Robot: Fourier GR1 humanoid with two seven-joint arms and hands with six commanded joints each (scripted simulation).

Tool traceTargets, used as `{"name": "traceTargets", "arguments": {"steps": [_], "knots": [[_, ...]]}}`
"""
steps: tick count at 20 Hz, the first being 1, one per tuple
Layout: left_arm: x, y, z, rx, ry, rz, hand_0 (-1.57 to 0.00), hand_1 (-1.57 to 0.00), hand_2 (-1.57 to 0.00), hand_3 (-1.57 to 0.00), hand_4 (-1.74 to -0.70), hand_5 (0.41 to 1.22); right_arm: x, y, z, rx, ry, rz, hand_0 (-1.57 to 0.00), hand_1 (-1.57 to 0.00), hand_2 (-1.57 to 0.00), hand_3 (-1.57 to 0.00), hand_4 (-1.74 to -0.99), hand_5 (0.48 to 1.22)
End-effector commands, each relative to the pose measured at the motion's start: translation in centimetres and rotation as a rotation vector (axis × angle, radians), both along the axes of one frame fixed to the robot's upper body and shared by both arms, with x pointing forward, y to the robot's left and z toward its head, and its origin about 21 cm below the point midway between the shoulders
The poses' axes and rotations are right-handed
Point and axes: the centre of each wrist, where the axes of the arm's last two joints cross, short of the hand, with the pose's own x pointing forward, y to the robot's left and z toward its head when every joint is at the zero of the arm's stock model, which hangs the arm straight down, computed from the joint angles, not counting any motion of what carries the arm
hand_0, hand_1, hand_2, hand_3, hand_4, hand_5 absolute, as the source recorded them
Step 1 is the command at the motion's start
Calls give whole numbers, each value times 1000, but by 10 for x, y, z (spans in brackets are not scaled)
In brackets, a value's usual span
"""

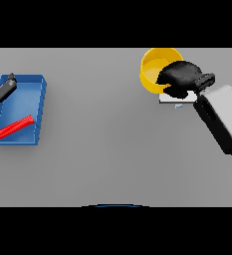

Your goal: Pick up the red beaker and tilt it to pour out 1 green nut into yellow bowl. Pick up the yellow bowl and place it on the metallic measuring scale.

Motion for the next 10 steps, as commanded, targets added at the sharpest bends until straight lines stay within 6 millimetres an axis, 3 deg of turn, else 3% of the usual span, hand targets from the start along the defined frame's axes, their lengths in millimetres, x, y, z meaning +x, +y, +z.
{"name": "traceTargets", "arguments": {"steps": [1,3,6,10], "knots": [[-1,2,1,-1,3,1,1,1,1,1,-741,706,4,-6,-1,-3,-2,-20,-1571,-1571,-1540,-1198,-1741,1221],[0,2,2,-2,7,-10,1,1,1,1,-737,699,10,-23,0,10,-6,-56,-1571,-1571,-1508,-1186,-1741,1221],[-2,2,3,5,2,-3,1,1,1,1,-728,691,20,-39,-15,19,-9,-123,-1571,-1571,-1506,-1176,-1741,1221],[-4,4,2,9,6,4,1,1,1,1,-721,682,27,-57,-32,7,-7,-180,-1571,-1571,-1439,-1283,-1741,1221]]}}
